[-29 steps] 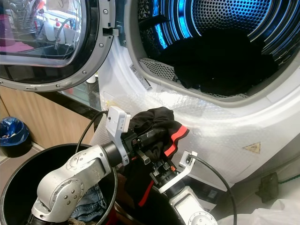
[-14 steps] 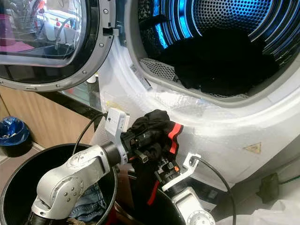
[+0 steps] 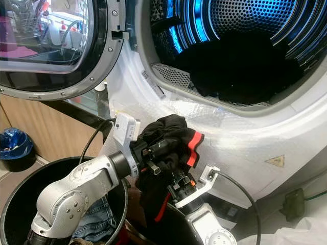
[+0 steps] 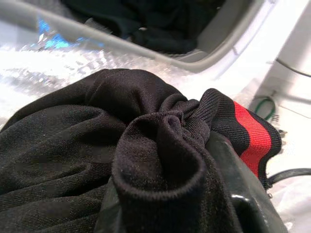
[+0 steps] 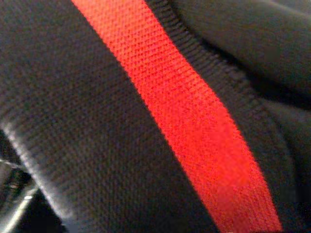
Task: Clothes washing
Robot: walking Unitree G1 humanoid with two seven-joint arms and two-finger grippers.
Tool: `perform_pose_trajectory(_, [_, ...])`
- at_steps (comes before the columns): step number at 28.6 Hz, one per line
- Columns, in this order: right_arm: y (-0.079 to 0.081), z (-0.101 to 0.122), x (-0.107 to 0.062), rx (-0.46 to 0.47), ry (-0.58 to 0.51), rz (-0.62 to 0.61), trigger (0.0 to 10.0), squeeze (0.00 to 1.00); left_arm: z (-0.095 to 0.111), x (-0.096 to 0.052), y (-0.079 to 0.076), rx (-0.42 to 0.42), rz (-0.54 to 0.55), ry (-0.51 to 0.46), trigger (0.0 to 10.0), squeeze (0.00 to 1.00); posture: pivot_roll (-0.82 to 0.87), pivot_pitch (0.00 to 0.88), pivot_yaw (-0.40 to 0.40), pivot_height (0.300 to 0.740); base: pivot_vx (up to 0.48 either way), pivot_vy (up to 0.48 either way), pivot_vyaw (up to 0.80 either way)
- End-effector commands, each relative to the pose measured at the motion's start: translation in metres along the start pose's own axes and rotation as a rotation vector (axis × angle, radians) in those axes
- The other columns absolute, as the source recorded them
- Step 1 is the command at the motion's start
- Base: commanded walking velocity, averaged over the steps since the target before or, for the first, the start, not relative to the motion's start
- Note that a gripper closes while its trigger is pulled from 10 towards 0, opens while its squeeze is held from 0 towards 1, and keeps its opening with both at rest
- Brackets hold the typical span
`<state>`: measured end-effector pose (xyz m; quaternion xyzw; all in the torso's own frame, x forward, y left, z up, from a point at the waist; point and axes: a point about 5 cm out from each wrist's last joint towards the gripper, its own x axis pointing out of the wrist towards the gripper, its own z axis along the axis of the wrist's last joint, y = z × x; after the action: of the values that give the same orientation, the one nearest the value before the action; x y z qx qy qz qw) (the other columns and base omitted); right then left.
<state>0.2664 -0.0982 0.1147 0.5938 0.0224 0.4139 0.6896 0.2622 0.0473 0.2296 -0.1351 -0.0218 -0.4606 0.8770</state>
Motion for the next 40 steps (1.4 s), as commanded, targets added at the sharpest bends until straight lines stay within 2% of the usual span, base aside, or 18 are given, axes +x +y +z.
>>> perform_pose_trajectory(1, [0.024, 0.001, 0.018, -0.001, -0.039, 0.183, 0.0, 0.00, -0.012, 0.004, -0.008, -0.023, -0.054, 0.075, 9.3, 1.00, 0.04, 0.000, -0.100, 0.740, 0.000, 0.000, 0.00])
perform_pose_trajectory(7, [0.022, -0.001, 0.021, 0.023, -0.067, 0.192, 0.0, 0.00, -0.006, 0.004, -0.019, -0.008, -0.163, 0.067, 9.5, 1.00, 0.06, 0.000, -0.079, 0.740, 0.000, 0.000, 0.00])
perform_pose_trajectory(11, [0.020, -0.002, 0.023, 0.035, -0.093, 0.192, 0.0, 0.00, 0.001, -0.005, -0.022, 0.016, -0.241, 0.079, 9.8, 1.00, 0.06, 0.000, -0.063, 0.740, 0.000, 0.000, 0.00])
perform_pose_trajectory(15, [0.019, -0.001, 0.024, 0.040, -0.110, 0.188, 0.0, 0.00, 0.006, -0.016, -0.017, 0.056, -0.260, 0.101, 9.8, 1.00, 0.07, 0.000, -0.054, 0.740, 0.000, 0.000, 0.00])
perform_pose_trajectory(18, [0.016, 0.000, 0.026, 0.053, -0.131, 0.185, 0.0, 0.00, 0.018, -0.027, -0.011, 0.104, -0.246, 0.109, 9.8, 1.00, 0.08, 0.000, -0.048, 0.740, 0.000, 0.000, 0.00])
perform_pose_trajectory(22, [0.012, 0.000, 0.029, 0.064, -0.147, 0.180, 0.0, 0.00, 0.034, -0.034, -0.006, 0.156, -0.232, 0.093, 9.6, 1.00, 0.11, 0.000, -0.037, 0.740, 0.000, 0.000, 0.00])
perform_pose_trajectory(27, [0.008, -0.002, 0.034, 0.082, -0.161, 0.174, 0.0, 0.00, 0.046, -0.038, -0.005, 0.182, -0.225, 0.074, 9.7, 1.00, 0.12, 0.000, -0.030, 0.740, 0.000, 0.000, 0.00])
perform_pose_trajectory(30, [0.009, -0.003, 0.038, 0.098, -0.174, 0.192, 0.0, 0.00, 0.057, -0.039, -0.004, 0.176, -0.211, 0.023, 9.8, 1.00, 0.13, 0.000, -0.023, 0.740, 0.000, 0.000, 0.00])
perform_pose_trajectory(33, [0.007, -0.004, 0.037, 0.099, -0.173, 0.195, 0.0, 0.00, 0.070, -0.040, -0.003, 0.131, -0.209, -0.065, 9.7, 1.00, 0.13, 0.000, -0.017, 0.740, 0.000, 0.000, 0.00])
perform_pose_trajectory(35, [0.006, -0.005, 0.036, 0.101, -0.172, 0.196, 0.0, 0.00, 0.073, -0.040, -0.001, 0.114, -0.195, -0.088, 9.8, 1.00, 0.13, 0.000, -0.017, 0.740, 0.000, 0.000, 0.00])
perform_pose_trajectory(40, [0.004, -0.003, 0.032, 0.105, -0.188, 0.202, 0.0, 0.00, 0.086, -0.049, 0.003, 0.125, -0.164, -0.165, 10.0, 1.00, 0.13, 0.000, -0.015, 0.740, 0.000, 0.000, 0.00])
